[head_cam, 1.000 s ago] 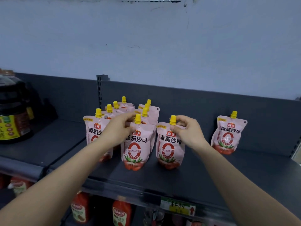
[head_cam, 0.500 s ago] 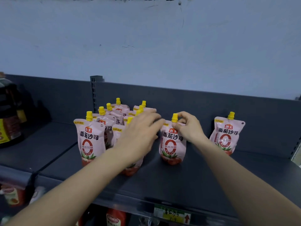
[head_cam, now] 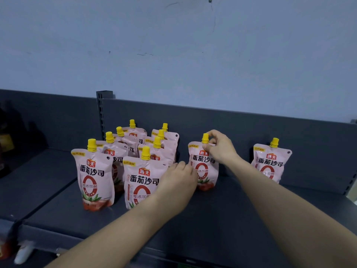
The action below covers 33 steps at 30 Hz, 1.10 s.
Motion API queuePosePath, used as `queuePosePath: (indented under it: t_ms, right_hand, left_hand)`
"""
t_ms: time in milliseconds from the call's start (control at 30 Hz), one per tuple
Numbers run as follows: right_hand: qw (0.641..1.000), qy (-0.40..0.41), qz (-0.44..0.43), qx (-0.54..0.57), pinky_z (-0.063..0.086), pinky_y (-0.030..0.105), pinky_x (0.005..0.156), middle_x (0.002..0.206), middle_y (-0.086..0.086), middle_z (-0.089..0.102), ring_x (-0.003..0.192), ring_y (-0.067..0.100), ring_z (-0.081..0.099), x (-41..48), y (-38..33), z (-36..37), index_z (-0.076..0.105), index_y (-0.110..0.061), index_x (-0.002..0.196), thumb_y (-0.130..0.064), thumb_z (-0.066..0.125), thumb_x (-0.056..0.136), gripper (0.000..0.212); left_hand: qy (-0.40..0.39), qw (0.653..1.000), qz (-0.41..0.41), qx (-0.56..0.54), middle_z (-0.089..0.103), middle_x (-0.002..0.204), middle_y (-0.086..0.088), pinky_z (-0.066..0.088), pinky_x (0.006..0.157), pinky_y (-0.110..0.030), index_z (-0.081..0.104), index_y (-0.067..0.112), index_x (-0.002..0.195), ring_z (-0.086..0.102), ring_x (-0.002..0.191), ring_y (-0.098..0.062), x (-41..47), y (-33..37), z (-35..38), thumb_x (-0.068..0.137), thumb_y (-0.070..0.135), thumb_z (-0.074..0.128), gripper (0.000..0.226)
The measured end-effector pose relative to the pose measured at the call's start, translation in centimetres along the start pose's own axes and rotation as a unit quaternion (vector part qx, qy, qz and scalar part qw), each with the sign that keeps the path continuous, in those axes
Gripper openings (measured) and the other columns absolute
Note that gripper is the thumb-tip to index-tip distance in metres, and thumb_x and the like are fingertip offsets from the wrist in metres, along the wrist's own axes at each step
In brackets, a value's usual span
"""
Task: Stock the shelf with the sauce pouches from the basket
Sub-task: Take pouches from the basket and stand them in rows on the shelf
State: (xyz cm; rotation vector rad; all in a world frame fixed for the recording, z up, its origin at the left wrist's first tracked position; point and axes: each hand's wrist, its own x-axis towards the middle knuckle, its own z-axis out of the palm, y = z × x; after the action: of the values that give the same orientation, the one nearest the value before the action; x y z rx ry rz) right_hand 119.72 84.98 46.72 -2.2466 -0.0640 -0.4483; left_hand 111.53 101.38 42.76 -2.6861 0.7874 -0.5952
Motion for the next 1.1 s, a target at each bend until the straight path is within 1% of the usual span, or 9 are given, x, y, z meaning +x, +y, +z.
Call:
queuePosePath:
  t_ms: [100,300,533,733,867,1000,1033,1100]
  right_hand:
    - [1.000,0.007,0.005,-0.003,0.058,0.044,0.078,0.083,-0.004,0.064,0.084,0.020,0.067,0.7,-0.1,0.3,0.056,-0.026,0.099,-0.016,0.064,0.090,0.015]
    - [0.999,0.037,0.022,0.003,0.057,0.046,0.079,0.082,-0.003,0.064,0.081,0.020,0.066,1.7,-0.1,1.1,0.057,-0.024,0.098,-0.017,0.064,0.090,0.013]
    - [1.000,0.024,0.014,-0.003,0.056,0.048,0.081,0.089,-0.001,0.065,0.088,0.022,0.065,2.2,0.0,1.1,0.056,-0.023,0.100,-0.013,0.062,0.091,0.015]
    - [0.999,0.024,-0.002,-0.034,0.057,0.045,0.081,0.094,-0.004,0.064,0.088,0.019,0.064,1.9,0.2,1.1,0.056,-0.025,0.104,-0.019,0.061,0.092,0.015]
    - [0.997,0.028,-0.005,-0.074,0.056,0.042,0.079,0.103,-0.003,0.064,0.092,0.019,0.063,1.5,0.0,1.0,0.056,-0.025,0.112,-0.024,0.062,0.091,0.021]
    - [0.992,0.032,-0.005,-0.122,0.056,0.039,0.075,0.111,0.001,0.065,0.094,0.022,0.062,0.8,-0.3,1.1,0.052,-0.026,0.119,-0.031,0.061,0.091,0.030]
    - [0.990,0.037,-0.008,-0.135,0.055,0.040,0.077,0.114,0.003,0.065,0.097,0.023,0.062,0.6,-0.4,1.0,0.051,-0.026,0.122,-0.032,0.062,0.090,0.034]
    - [0.983,0.061,-0.030,-0.168,0.053,0.043,0.086,0.120,0.005,0.063,0.108,0.026,0.058,0.1,-0.8,0.8,0.049,-0.022,0.130,-0.033,0.063,0.089,0.044]
  left_hand:
    - [-0.001,1.000,0.000,-0.005,0.050,0.127,-0.012,0.036,0.100,-0.037,0.043,0.005,0.132,0.044,0.118,-0.028,-0.1,-0.1,0.7,0.090,0.019,0.058,0.047]
    - [-0.003,1.000,0.001,-0.021,0.050,0.128,-0.012,0.037,0.100,-0.038,0.042,0.006,0.134,0.044,0.119,-0.028,0.0,-0.3,0.9,0.089,0.021,0.061,0.051]
    - [0.015,1.000,0.011,-0.025,0.052,0.122,-0.013,0.040,0.095,-0.037,0.046,0.005,0.129,0.046,0.113,-0.029,-0.1,-0.2,1.2,0.088,0.020,0.062,0.046]
    - [0.021,0.999,0.006,-0.031,0.051,0.122,-0.011,0.041,0.095,-0.037,0.046,0.005,0.130,0.047,0.114,-0.027,-0.2,0.1,1.2,0.087,0.019,0.063,0.048]
    - [0.028,0.999,0.015,-0.013,0.052,0.120,-0.012,0.042,0.092,-0.036,0.047,0.005,0.128,0.048,0.111,-0.027,-0.4,0.3,1.0,0.087,0.019,0.062,0.046]
    - [0.029,0.999,0.014,-0.008,0.052,0.121,-0.012,0.042,0.092,-0.036,0.047,0.005,0.128,0.048,0.112,-0.027,-0.7,0.6,0.6,0.088,0.020,0.060,0.045]
    - [0.026,1.000,0.011,-0.010,0.052,0.122,-0.012,0.042,0.092,-0.036,0.046,0.005,0.129,0.048,0.113,-0.027,-0.7,0.7,0.4,0.088,0.020,0.061,0.046]
    - [0.020,1.000,0.006,-0.016,0.051,0.124,-0.013,0.041,0.093,-0.036,0.045,0.005,0.130,0.046,0.115,-0.027,-0.8,0.7,0.1,0.088,0.019,0.061,0.047]
